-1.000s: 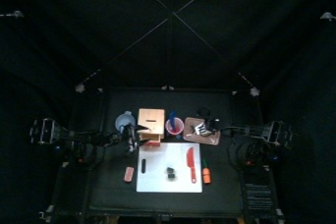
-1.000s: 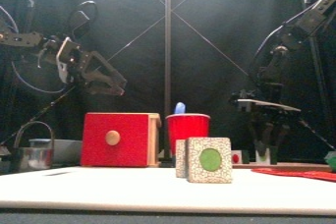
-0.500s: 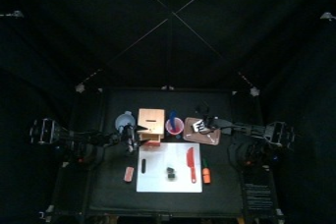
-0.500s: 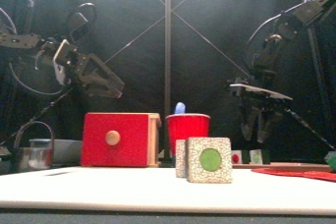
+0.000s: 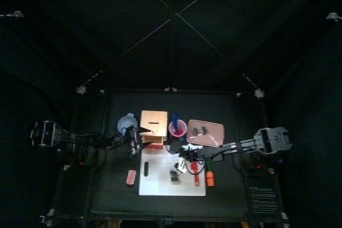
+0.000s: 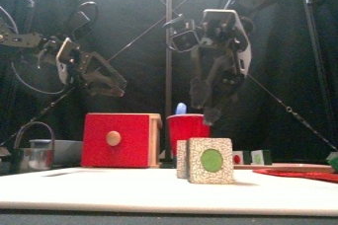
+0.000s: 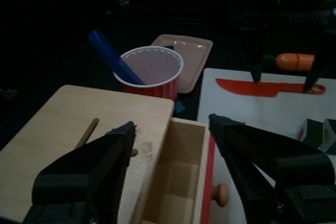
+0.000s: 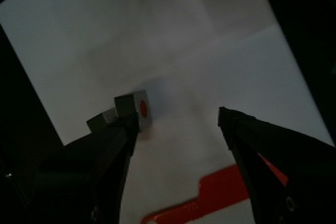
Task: Place sushi on board then cut the sushi with the knife then place the pieces on the plate
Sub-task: Place the 4 sushi pieces on the plate
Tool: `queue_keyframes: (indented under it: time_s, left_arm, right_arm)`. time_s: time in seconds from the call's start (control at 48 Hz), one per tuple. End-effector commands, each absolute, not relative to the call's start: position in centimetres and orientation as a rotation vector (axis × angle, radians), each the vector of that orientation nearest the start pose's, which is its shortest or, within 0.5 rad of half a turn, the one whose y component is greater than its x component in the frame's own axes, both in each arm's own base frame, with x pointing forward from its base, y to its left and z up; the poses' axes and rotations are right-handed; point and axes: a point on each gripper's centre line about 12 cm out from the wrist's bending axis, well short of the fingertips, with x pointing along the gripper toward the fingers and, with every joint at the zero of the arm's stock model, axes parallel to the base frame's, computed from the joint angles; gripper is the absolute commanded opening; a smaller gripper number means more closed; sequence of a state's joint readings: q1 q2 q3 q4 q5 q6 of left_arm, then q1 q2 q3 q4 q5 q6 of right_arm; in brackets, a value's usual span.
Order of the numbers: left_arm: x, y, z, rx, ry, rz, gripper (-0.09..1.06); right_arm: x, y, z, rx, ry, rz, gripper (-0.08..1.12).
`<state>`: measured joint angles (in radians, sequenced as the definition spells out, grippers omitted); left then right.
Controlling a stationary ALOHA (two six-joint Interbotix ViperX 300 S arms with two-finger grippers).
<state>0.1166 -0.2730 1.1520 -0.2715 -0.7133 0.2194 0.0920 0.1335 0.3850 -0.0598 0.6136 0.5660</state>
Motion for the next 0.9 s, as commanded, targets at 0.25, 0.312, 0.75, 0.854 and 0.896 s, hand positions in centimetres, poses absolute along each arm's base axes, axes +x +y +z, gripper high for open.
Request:
queue_keyframes:
  time_s: [0.25, 0.312, 0.75, 0.854, 0.896]
  left_arm:
    - [28.1, 5.4, 18.4, 0.003, 0.17, 0.304, 0.94]
    - [28.1, 5.4, 18.4, 0.002, 0.171, 0.303, 0.94]
    - [28.0, 5.6, 18.3, -0.015, 0.171, 0.321, 0.94]
    - [27.9, 5.5, 18.4, -0.014, 0.168, 0.319, 0.94]
    - [27.8, 5.6, 18.4, -0.015, 0.17, 0.321, 0.94]
  right_arm:
    - [43.5, 5.8, 17.4, 0.37, 1.099, -0.153, 0.96]
    - [43.7, 6.1, 17.0, 0.368, 1.111, -0.146, 0.96]
    - [43.5, 5.9, 13.9, 0.329, 1.178, -0.161, 0.86]
    - [43.5, 5.8, 13.5, 0.33, 1.182, -0.164, 0.75]
    - [43.4, 5.8, 13.5, 0.331, 1.183, -0.166, 0.7]
